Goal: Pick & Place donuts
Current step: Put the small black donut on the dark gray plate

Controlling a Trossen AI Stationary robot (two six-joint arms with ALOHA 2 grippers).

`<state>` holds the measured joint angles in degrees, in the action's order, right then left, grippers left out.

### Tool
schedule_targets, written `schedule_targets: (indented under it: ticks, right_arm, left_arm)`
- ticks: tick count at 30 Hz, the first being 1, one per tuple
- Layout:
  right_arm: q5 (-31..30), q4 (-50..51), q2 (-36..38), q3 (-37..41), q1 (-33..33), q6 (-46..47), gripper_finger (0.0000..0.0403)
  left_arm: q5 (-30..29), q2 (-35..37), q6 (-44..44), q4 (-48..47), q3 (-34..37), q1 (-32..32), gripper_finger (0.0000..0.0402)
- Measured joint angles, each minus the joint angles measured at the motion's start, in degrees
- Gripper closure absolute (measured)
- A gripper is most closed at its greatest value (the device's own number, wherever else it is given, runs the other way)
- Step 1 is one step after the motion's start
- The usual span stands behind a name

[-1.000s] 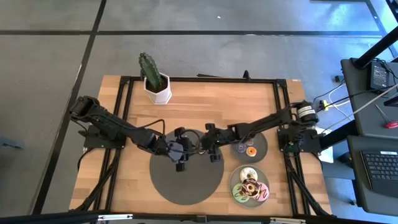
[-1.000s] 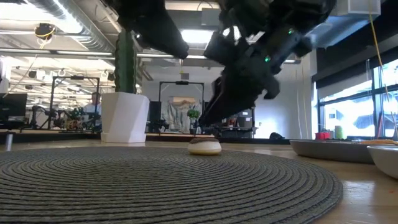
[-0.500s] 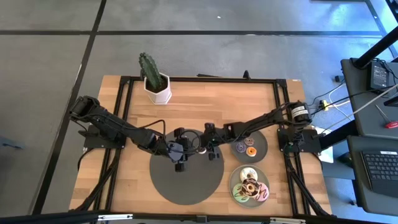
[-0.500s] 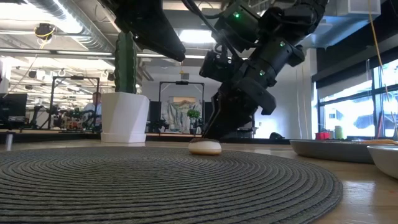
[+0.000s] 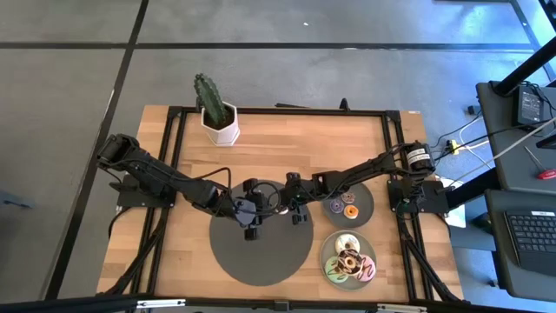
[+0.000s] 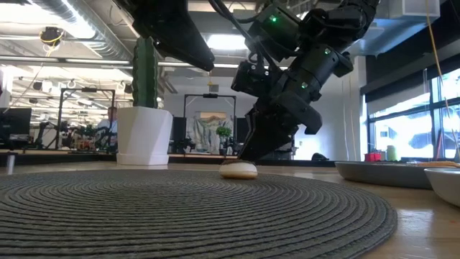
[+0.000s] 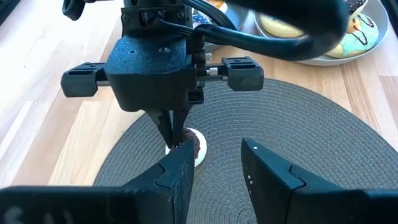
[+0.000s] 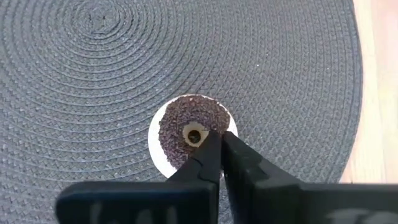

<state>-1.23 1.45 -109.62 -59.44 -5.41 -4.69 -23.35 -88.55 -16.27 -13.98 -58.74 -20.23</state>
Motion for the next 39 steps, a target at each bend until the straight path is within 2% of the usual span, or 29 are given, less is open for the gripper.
schedule_targets:
  ticks: [10, 16, 20, 23, 31, 33, 39]
  right_arm:
    - [-0.2, 2.2, 3.4, 0.1, 0.0, 2.4, 0.0397]
    - [-0.3, 12.8, 10.1, 0.1, -1.4, 4.9, 0.0399]
    - [-2.9, 22.1, 16.3, 0.7, -3.8, 7.9, 0.0401]
    - [-6.1, 26.6, 22.8, 4.6, -5.2, 11.8, 0.0401]
    - [-8.7, 30.2, 43.5, 19.5, -8.7, 29.3, 0.0401]
    - [-10.5, 32.9, 46.5, 21.9, -9.9, 32.5, 0.0401]
    - [-10.7, 37.7, 51.7, 25.9, -12.6, 40.2, 0.0401]
  left_arm:
    - [0.0, 0.0, 0.0, 0.0, 0.0, 0.0, 0.0274]
    - [-0.1, 0.0, 0.0, 0.0, 0.0, 0.0, 0.0274]
    - [0.0, 0.0, 0.0, 0.0, 0.0, 0.0, 0.0272]
    - [-0.1, 0.0, 0.1, 0.1, 0.0, 0.0, 0.0272]
    - [-0.1, 0.0, 1.0, 0.3, 0.0, 0.0, 0.0271]
    - [-0.1, 0.0, 1.0, 0.3, 0.0, 0.0, 0.027]
    - [-1.3, 0.0, 1.0, 0.5, 0.0, 0.1, 0.0272]
